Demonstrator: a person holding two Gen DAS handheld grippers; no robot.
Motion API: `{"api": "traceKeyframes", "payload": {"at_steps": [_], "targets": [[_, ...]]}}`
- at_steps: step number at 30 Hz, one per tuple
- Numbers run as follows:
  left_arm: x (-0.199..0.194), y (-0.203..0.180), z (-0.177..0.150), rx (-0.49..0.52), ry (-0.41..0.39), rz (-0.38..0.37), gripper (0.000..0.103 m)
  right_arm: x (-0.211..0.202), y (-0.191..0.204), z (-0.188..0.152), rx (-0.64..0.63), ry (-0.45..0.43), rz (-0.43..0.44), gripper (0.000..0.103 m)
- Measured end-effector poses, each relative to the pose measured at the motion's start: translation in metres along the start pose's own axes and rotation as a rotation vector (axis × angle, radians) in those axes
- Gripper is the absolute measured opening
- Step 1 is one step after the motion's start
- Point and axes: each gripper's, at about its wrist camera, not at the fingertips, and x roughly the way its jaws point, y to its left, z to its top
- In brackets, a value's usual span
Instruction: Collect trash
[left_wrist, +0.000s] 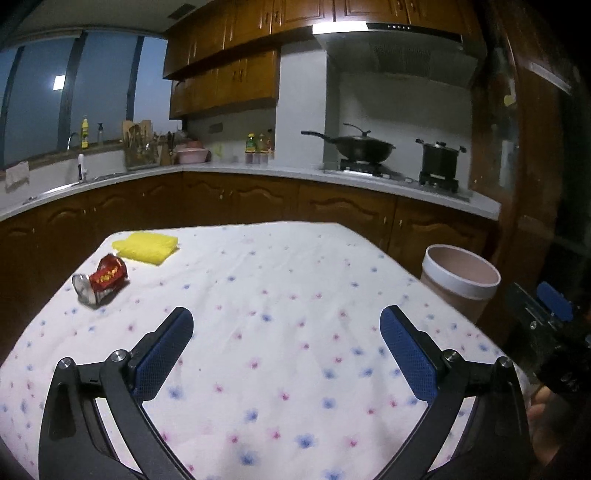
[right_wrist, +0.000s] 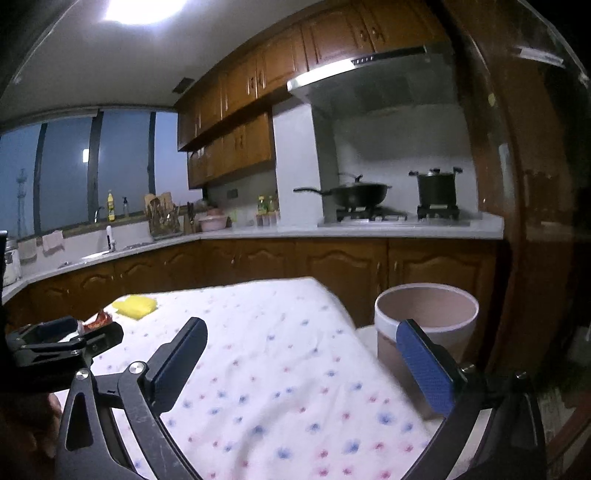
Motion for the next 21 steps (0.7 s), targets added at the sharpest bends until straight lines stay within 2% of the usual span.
{"api": "traceKeyframes", "payload": {"at_steps": [7, 21], "targets": [[0.005, -0.005, -0.014, 0.019, 0.019, 0.032, 0.103, 0.001, -0.003, -0.02, 0.025, 0.021, 0.012, 0.103], [0.001, -0.009, -0.022, 0.026, 0.008, 0.057, 0.103, 0.002, -0.007, -0.028, 0.041, 0.027, 0.015, 0.103]]}}
